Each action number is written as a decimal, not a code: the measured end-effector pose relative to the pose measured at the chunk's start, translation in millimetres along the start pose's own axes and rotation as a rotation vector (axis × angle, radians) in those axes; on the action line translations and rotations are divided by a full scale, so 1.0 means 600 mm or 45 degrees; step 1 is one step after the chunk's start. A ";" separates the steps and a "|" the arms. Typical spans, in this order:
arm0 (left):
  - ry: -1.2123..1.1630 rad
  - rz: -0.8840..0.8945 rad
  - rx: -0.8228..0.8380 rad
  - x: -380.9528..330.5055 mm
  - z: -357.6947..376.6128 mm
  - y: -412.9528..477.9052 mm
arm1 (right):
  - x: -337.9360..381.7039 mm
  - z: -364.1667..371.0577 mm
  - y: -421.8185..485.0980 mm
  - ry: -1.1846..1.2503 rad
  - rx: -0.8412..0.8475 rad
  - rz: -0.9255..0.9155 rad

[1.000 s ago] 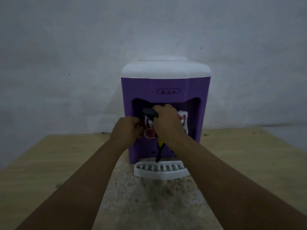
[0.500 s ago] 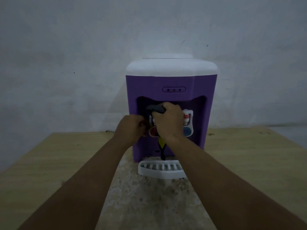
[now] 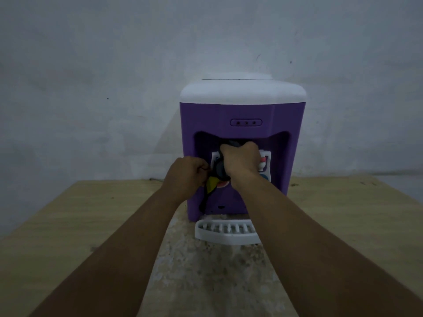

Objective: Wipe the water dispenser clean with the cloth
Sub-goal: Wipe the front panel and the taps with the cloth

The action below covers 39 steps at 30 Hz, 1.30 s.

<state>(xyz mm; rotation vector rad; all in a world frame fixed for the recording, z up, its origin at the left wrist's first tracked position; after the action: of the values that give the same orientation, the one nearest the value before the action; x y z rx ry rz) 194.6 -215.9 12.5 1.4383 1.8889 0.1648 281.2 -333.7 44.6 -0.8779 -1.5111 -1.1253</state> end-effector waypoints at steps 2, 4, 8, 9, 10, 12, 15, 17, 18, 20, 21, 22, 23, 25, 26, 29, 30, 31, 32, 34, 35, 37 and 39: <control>-0.012 0.005 -0.010 0.001 0.000 0.000 | 0.001 -0.002 0.004 -0.058 -0.028 -0.005; -0.082 -0.018 0.010 0.003 0.001 0.000 | 0.005 -0.003 0.007 -0.136 0.006 -0.079; -0.137 -0.040 0.034 0.007 0.003 0.003 | 0.009 -0.009 0.006 -0.214 0.060 -0.177; -0.141 -0.051 0.036 0.007 0.003 0.003 | 0.009 -0.007 0.005 -0.218 0.061 -0.173; -0.151 -0.060 0.036 0.007 0.004 0.002 | 0.007 -0.006 0.005 -0.217 0.056 -0.163; -0.166 -0.072 0.026 0.008 0.004 0.000 | 0.005 -0.002 0.005 -0.187 0.033 -0.120; -0.171 -0.071 0.027 0.009 0.005 0.000 | 0.007 -0.003 0.005 -0.127 0.018 -0.054; -0.181 -0.082 0.042 0.011 0.006 0.003 | 0.006 -0.004 0.004 -0.108 0.051 -0.078; -0.185 -0.088 0.046 0.013 0.006 0.003 | 0.005 -0.004 0.002 -0.103 0.071 -0.091; -0.180 -0.086 0.048 0.012 0.006 0.004 | -0.002 -0.005 0.000 -0.089 0.094 -0.111; -0.183 -0.085 0.049 0.012 0.006 0.003 | -0.005 -0.004 0.000 -0.082 0.098 -0.123; -0.189 -0.084 0.049 0.012 0.006 0.002 | -0.006 -0.004 -0.001 -0.080 0.098 -0.129; -0.185 -0.080 0.044 0.012 0.006 0.002 | -0.006 -0.003 0.000 -0.071 0.090 -0.123; -0.155 -0.059 0.031 0.012 0.006 0.002 | -0.004 -0.004 0.002 -0.026 0.059 -0.071; -0.147 -0.049 0.026 0.012 0.005 0.002 | -0.003 -0.004 0.003 -0.007 0.047 -0.033; -0.159 -0.054 0.037 0.015 0.005 0.004 | 0.000 -0.003 0.003 -0.034 0.070 0.009; -0.163 -0.054 0.041 0.015 0.005 0.004 | 0.002 -0.001 0.002 -0.048 0.084 0.003; -0.164 -0.053 0.041 0.015 0.006 0.004 | 0.001 0.000 0.004 -0.057 0.090 0.000; -0.164 -0.048 0.034 0.015 0.006 0.003 | 0.000 0.001 0.006 -0.061 0.084 0.003; -0.165 -0.037 0.017 0.015 0.007 0.003 | -0.002 0.003 0.011 -0.053 0.031 0.010; -0.165 -0.030 0.016 0.016 0.007 0.003 | -0.005 0.004 0.011 -0.051 -0.011 0.007; -0.143 -0.017 0.016 0.018 0.008 0.004 | -0.016 0.006 0.009 -0.032 -0.084 -0.008; -0.109 -0.008 0.005 0.017 0.007 0.005 | -0.027 0.002 0.001 0.003 -0.137 -0.017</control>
<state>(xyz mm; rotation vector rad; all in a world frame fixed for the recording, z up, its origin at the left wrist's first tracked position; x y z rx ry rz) 198.5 -207.3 5.8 1.4196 1.8252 0.0950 284.9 -332.2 28.8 -0.9401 -1.4675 -1.2262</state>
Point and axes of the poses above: each hand's wrist, its own y-axis towards the middle knuckle, its own z-axis out of the palm, x = y × z, the point moved 3 cm from there along y, towards the middle knuckle, and after that the axes turned 1 degree about x, right-handed, at the moved point
